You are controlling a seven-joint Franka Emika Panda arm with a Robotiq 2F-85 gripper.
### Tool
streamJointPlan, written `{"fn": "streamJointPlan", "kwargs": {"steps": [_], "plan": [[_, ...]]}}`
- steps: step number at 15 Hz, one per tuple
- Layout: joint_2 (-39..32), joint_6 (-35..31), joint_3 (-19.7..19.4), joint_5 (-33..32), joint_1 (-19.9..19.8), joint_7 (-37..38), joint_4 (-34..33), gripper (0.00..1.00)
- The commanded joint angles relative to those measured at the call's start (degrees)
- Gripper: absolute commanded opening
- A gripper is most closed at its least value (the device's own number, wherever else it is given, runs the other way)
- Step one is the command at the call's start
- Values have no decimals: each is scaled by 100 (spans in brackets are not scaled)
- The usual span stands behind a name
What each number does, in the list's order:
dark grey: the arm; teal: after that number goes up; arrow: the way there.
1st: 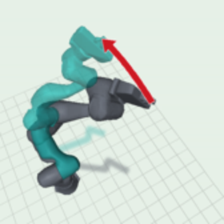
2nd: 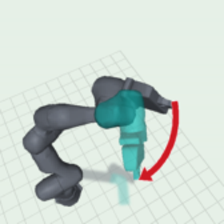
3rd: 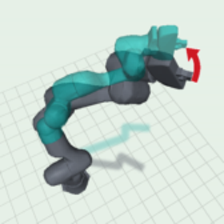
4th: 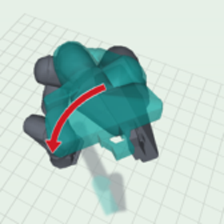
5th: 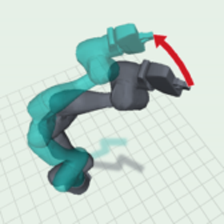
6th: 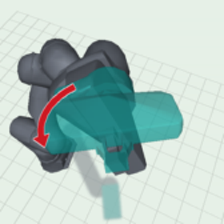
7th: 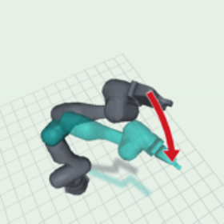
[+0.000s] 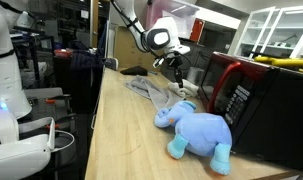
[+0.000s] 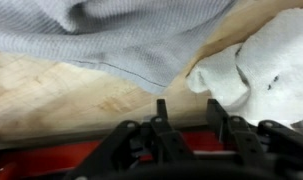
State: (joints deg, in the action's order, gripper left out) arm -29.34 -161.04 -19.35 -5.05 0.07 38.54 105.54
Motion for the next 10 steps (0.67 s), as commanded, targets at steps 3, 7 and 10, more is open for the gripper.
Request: {"fn": "streamJointPlan", "kwargs": {"steps": [3, 7, 10], "plan": [[836, 1301, 557, 813, -278, -529, 70, 92], [1238, 2622, 834, 1105, -306, -694, 136, 100], [1421, 3198, 990, 1129, -235, -550, 275, 100]]}}
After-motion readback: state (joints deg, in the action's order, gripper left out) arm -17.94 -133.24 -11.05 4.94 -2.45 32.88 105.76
